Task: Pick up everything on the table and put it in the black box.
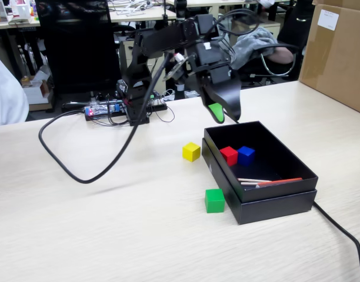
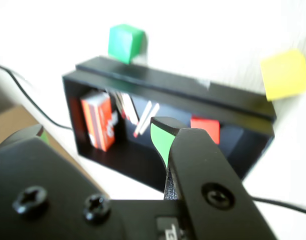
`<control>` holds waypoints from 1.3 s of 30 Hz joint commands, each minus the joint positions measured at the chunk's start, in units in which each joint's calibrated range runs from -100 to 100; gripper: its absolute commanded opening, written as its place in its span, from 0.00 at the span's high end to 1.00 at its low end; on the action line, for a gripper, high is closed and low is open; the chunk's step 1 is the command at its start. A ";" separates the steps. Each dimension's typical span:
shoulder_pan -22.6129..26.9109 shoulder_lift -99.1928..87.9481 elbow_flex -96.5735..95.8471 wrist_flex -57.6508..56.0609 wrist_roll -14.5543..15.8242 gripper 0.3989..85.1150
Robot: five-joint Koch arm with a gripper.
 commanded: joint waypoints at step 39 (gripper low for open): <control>-3.52 48.25 25.84 0.07 -0.05 0.70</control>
